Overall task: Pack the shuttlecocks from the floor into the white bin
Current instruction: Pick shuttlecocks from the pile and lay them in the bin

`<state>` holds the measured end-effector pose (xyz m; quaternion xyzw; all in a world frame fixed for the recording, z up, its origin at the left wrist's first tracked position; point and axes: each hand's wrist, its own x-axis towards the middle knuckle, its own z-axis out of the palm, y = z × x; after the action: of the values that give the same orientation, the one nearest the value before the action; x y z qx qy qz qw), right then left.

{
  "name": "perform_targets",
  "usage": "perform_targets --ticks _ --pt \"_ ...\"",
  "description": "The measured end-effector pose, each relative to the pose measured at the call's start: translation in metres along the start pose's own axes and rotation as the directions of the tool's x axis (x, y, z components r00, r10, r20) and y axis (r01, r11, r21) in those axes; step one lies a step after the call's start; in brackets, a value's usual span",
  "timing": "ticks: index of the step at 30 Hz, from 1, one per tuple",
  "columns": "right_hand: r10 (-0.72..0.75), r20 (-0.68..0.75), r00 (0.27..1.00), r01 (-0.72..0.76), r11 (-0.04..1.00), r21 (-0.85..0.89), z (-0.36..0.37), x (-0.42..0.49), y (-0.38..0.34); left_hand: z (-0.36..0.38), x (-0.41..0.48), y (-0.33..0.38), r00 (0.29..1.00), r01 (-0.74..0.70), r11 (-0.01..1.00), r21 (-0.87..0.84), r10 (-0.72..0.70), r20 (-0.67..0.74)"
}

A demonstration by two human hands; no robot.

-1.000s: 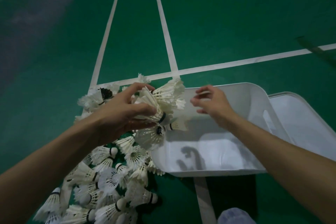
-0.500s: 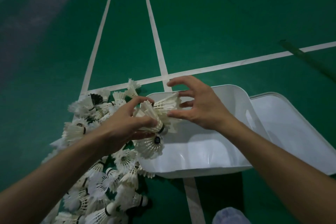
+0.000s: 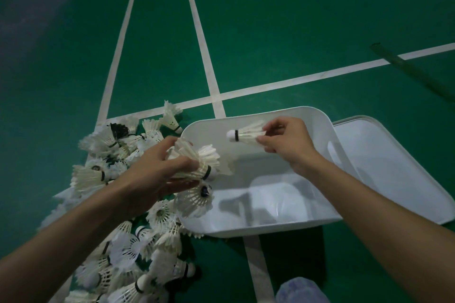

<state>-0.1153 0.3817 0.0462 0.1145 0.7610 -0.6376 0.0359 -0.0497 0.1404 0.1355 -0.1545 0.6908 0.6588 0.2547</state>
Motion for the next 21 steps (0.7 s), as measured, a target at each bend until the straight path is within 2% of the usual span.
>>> perform_targets --ticks 5,10,15,21 --pt "0.165 -0.037 0.986 -0.168 0.920 -0.354 0.005 0.028 0.041 -0.012 -0.002 -0.009 1.000 0.014 0.999 -0.050 -0.014 -0.018" --pt "0.179 0.013 0.984 -0.146 0.838 -0.526 0.026 0.047 0.058 -0.019 0.002 -0.016 0.998 0.047 0.997 -0.064 -0.050 -0.045" --pt "0.214 0.049 0.976 -0.161 0.851 -0.500 0.045 0.051 0.071 -0.021 0.007 -0.016 0.998 0.045 0.996 -0.080 -0.049 -0.044" --pt "0.287 0.150 0.946 -0.225 0.915 -0.334 0.060 0.054 0.087 -0.019 0.012 -0.020 0.997 0.059 0.994 -0.092 -0.063 -0.041"
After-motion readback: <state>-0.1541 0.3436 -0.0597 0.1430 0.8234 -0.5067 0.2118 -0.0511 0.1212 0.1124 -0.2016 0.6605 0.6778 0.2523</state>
